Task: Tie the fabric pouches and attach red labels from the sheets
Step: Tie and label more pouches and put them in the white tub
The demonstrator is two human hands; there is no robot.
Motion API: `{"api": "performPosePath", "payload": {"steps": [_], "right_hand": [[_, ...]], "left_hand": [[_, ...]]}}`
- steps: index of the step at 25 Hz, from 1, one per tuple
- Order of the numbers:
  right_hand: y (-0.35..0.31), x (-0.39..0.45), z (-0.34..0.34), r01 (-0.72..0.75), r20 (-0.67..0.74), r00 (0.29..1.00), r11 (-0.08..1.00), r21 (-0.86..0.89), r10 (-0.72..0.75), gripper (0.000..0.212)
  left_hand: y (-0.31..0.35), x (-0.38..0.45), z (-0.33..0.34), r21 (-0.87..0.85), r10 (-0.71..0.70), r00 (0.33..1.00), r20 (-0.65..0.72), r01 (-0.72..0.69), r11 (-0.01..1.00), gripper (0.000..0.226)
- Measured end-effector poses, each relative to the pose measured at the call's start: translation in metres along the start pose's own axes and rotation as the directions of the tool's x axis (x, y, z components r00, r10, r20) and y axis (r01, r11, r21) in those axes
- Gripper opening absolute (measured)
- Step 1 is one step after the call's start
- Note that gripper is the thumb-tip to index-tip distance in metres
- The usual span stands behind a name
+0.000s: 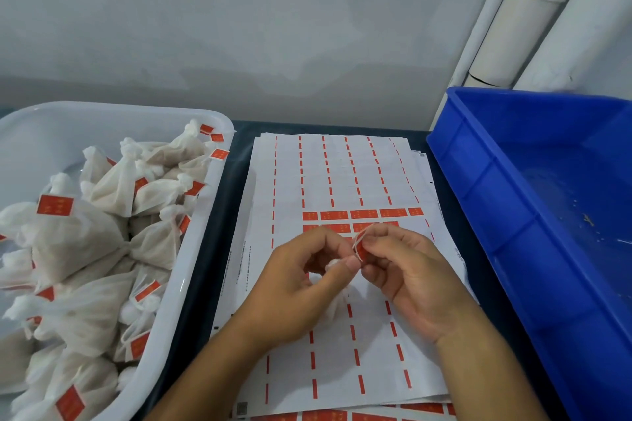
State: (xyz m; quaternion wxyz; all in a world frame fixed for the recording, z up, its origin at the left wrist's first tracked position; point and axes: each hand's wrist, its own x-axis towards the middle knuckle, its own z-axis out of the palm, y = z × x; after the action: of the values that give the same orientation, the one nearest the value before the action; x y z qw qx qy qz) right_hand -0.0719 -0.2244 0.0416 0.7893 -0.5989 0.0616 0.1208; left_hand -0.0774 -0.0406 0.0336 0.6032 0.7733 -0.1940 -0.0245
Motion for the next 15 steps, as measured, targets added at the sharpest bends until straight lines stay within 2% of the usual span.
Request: {"api": "performPosePath", "payload": {"steps": [5, 8, 11, 15], "right_hand": [[-0.002, 0.0, -0.0012, -0.012, 0.027, 1.0, 1.0, 0.001, 0.012, 0.018], [-0.0024, 0.0007, -0.0004, 0.001, 0.01, 1.0, 1.0, -0.017, 0.0, 0.019], [-0.0034, 0.0018, 0.0003, 0.025, -0.057, 0.998, 0.999, -0.021, -0.026, 0.027], [-0.002, 0.0015, 0.0022, 0.079, -0.115, 0.99, 0.997, -0.02, -0.081, 0.014]], "left_hand": [[-0.0002, 0.0019, -0.0046, -0.102, -0.053, 0.998, 0.046, 0.058, 0.993, 0.007], [-0.0008, 0.002, -0.005, -0.118, -0.096, 0.994, 0.049, 0.101, 0.988, 0.022], [0.0008, 0.0026, -0.0042, -0.147, -0.138, 0.99, 0.0, 0.137, 0.98, 0.031], [0.001, 0.004, -0.0043, -0.188, -0.159, 0.985, -0.066, 0.145, 0.972, 0.028]]}}
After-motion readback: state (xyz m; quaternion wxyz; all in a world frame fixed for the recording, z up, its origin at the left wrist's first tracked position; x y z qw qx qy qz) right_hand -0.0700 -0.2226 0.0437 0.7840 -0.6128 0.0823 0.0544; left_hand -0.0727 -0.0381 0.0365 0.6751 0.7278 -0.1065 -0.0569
